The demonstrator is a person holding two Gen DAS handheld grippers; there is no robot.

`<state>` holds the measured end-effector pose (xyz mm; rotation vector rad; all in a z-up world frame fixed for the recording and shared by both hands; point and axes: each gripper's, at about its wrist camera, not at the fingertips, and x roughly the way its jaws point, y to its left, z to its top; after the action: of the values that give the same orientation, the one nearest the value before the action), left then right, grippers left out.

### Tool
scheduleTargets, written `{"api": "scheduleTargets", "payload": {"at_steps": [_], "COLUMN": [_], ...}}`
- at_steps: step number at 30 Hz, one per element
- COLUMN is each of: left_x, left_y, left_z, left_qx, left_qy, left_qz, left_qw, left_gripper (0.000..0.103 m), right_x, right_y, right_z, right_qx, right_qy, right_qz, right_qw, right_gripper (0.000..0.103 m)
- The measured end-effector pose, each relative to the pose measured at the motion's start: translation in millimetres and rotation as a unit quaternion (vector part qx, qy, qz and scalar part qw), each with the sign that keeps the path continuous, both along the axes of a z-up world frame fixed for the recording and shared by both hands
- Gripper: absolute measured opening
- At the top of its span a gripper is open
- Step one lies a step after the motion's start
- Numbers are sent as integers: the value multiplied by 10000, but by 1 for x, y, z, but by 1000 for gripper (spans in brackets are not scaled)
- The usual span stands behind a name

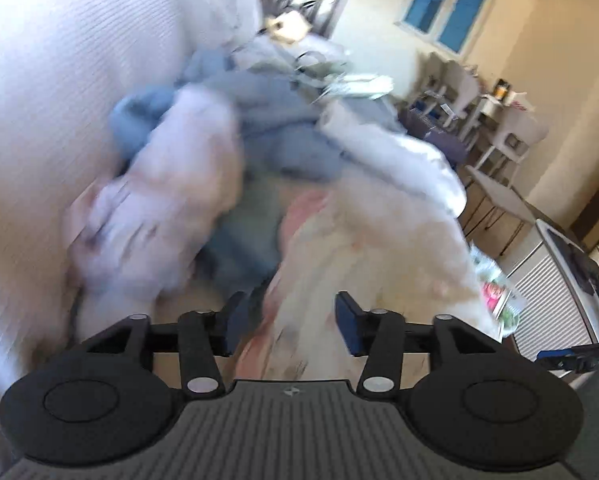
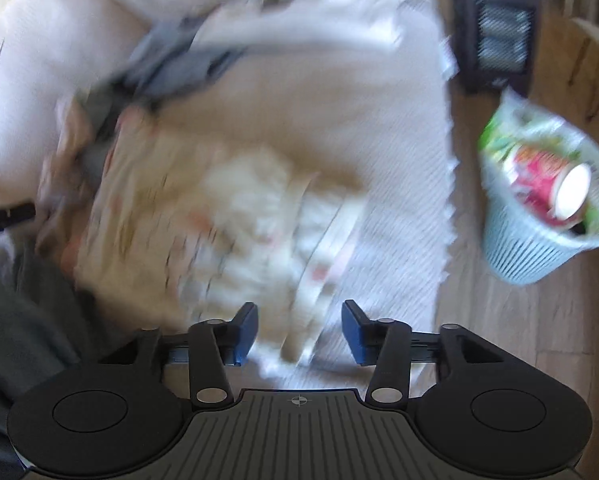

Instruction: Fold clothes

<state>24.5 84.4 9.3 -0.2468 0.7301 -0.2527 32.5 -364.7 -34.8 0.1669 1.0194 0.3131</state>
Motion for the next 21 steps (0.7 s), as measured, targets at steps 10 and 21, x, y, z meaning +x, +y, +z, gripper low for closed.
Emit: {"api": "scheduleTargets", "payload": {"at_steps": [10,21], "left_x": [103,150], "left_y": [-86,-87], "left_z": [-18,-60], "left_qx": [1249,1309], "left_qy": [-278,486], "left_qz": [-984,-927], "left_qw": [9869,9859], "left_gripper": [60,16], "right_x": [63,79], "right_y": [-17,6], "right_z": [-28,-52], "right_qx": [693,982], "right_qy": [78,299], "right_qz": [-630,-430], "right_qw": [9956,9938], "right_gripper": [80,55]}}
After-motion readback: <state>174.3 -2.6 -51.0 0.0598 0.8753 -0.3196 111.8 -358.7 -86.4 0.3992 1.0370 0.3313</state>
